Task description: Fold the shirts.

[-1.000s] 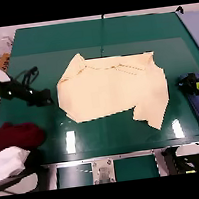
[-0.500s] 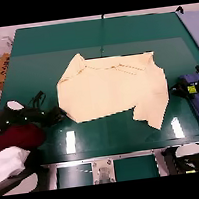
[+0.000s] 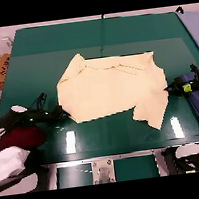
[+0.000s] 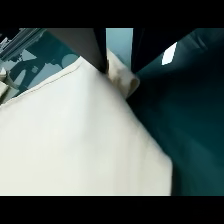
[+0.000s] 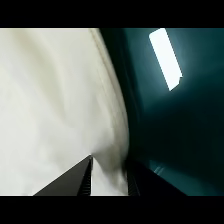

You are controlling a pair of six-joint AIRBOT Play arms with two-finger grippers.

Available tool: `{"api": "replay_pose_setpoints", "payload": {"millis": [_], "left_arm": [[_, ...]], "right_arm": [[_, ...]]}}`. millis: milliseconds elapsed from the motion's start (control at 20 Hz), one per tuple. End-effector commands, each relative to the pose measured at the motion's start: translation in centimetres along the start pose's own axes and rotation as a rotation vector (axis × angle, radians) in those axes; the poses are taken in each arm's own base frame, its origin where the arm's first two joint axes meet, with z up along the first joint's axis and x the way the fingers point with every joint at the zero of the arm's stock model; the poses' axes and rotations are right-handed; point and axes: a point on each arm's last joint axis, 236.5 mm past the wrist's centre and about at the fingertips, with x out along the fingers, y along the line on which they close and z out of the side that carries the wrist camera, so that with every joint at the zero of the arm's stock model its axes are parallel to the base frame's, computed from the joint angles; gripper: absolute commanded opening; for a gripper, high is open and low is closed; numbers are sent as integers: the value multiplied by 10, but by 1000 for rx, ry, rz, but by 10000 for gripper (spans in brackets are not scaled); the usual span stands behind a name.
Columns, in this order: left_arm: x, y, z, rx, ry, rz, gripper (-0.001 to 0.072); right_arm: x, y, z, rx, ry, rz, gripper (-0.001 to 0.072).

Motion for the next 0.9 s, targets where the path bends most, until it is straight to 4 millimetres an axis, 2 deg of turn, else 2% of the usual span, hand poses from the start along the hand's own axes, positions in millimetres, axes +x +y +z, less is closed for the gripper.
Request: {"api": "replay_pose_setpoints", "payload": {"millis": [0,50,100,250,300,350,400,450,500,650,750,800,850], "left_arm": [[3,1,5,5,-17,-7,221],[3,1,6,2,-24,-7,213],[3,0,7,12,-25,-10,71],[3,-3,4,29,-13,-22,18],[3,-5,-1,42,7,-31,18],[1,-7,-6,47,32,-42,18],[-2,-8,-11,61,55,-40,18],[-8,-8,-16,71,80,-29,18],[-16,-5,-21,82,100,-3,18],[-42,6,-33,109,121,92,18],[-44,3,-37,114,131,88,20],[-44,2,-39,113,139,85,122],[-45,2,-41,109,148,84,447]], "right_arm": [[1,2,1,1,-2,6,277],[2,3,0,0,1,9,277],[3,5,-1,-4,8,10,277],[8,13,-4,-26,23,10,274],[10,16,-5,-35,30,9,255],[12,18,-6,-43,35,9,176],[13,19,-7,-45,40,10,120],[12,20,-8,-45,44,12,106],[12,20,-9,-44,48,13,29],[12,19,-10,-43,50,12,24],[13,21,-12,-46,60,17,24],[13,23,-16,-47,74,22,24],[12,23,-18,-47,83,25,24]]}}
